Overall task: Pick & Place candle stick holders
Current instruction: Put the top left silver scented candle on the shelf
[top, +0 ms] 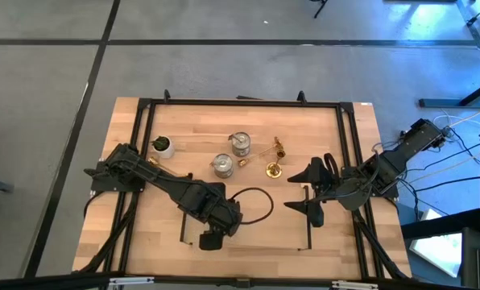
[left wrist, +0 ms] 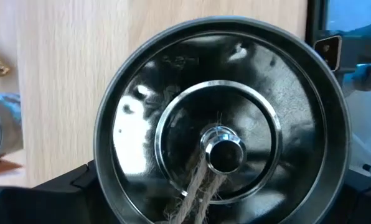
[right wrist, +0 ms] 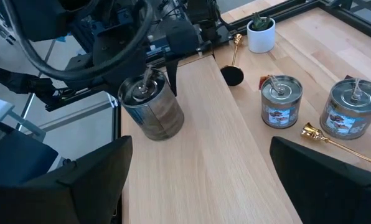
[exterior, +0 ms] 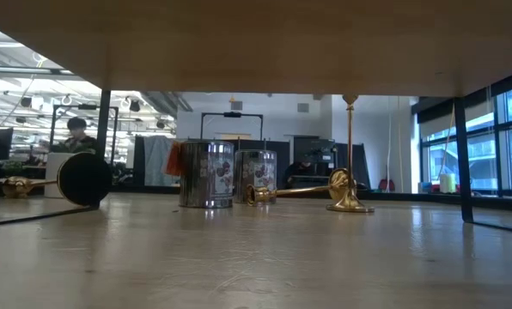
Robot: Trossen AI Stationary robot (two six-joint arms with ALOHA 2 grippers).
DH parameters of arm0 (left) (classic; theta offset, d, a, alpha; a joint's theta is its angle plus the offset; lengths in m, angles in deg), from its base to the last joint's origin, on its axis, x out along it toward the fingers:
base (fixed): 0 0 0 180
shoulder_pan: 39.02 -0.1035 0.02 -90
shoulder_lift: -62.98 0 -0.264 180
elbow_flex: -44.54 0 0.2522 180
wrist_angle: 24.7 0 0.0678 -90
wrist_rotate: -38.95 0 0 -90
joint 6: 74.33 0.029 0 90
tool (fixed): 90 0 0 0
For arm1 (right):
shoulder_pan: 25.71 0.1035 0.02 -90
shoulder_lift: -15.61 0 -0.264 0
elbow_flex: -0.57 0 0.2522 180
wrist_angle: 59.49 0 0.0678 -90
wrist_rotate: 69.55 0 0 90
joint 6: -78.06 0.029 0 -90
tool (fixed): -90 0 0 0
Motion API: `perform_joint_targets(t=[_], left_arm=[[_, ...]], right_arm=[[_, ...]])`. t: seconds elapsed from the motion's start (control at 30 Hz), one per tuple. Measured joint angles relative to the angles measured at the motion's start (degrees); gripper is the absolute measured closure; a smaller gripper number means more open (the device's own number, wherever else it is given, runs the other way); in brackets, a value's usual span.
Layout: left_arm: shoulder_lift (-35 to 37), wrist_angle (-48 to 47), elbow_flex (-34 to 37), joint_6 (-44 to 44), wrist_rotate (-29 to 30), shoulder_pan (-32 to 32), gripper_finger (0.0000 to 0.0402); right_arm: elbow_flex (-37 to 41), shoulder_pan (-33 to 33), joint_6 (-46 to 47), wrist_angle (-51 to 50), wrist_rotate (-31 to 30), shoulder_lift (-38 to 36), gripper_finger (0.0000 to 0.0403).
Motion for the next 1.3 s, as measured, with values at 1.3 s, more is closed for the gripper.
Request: perform_joint_targets(t=[1.3], left_arm=[[-4.97, 8.5, -0.2, 7.38, -2.57, -1.88, 0.0162]], right_arm=[[0.0, 0.0, 0.44, -0.1, 0.0, 0.0, 0.002]])
